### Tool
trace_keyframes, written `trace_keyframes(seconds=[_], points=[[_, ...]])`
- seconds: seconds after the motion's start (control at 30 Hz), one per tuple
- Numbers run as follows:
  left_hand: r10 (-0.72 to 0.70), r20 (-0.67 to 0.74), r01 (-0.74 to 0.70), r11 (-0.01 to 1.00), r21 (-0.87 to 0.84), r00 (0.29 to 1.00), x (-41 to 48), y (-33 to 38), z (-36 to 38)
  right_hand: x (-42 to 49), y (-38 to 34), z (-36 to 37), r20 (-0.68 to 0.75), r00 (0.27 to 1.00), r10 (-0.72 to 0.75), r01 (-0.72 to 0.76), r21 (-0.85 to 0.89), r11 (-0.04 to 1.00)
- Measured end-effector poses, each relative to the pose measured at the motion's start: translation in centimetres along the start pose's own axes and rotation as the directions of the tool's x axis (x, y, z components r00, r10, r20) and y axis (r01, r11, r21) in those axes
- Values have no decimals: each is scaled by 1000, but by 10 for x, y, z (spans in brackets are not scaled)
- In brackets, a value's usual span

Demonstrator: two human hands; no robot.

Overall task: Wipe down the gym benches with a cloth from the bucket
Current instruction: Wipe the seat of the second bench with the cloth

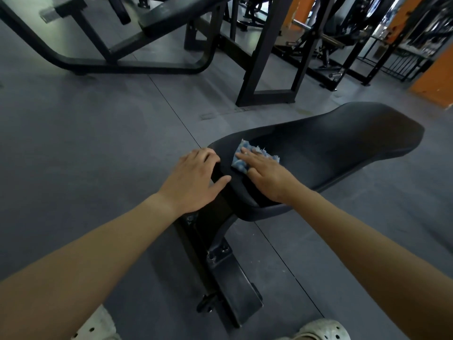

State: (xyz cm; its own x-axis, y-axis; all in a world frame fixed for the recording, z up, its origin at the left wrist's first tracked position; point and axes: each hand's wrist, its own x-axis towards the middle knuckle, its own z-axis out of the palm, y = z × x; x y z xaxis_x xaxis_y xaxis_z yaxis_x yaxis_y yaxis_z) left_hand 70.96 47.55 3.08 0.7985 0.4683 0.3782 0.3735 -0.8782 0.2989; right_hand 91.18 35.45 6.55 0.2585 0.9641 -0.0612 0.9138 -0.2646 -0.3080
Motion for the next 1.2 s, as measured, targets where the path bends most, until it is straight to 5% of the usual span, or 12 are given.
trace_keyframes(seconds=[0.2,0.47,0.8,1.03,1.2], points=[[46,26,-46,999,1,999,11,-2,0,34,5,-6,-119,963,243,-248,-28,968],[-70,-30,66,992,-108,997,26,-8,23,40,23,-8,-39,990,133,-134,-33,990],[-46,-23,42,990,-136,999,24,-19,33,91,66,-23,-163,912,377,-382,-2,924],[-63,-27,57,982,-182,998,24,-15,36,75,37,-9,-151,952,265,-258,64,964],[-77,3,76,981,-179,997,21,-13,33,82,52,-25,-205,890,408,-390,121,913]])
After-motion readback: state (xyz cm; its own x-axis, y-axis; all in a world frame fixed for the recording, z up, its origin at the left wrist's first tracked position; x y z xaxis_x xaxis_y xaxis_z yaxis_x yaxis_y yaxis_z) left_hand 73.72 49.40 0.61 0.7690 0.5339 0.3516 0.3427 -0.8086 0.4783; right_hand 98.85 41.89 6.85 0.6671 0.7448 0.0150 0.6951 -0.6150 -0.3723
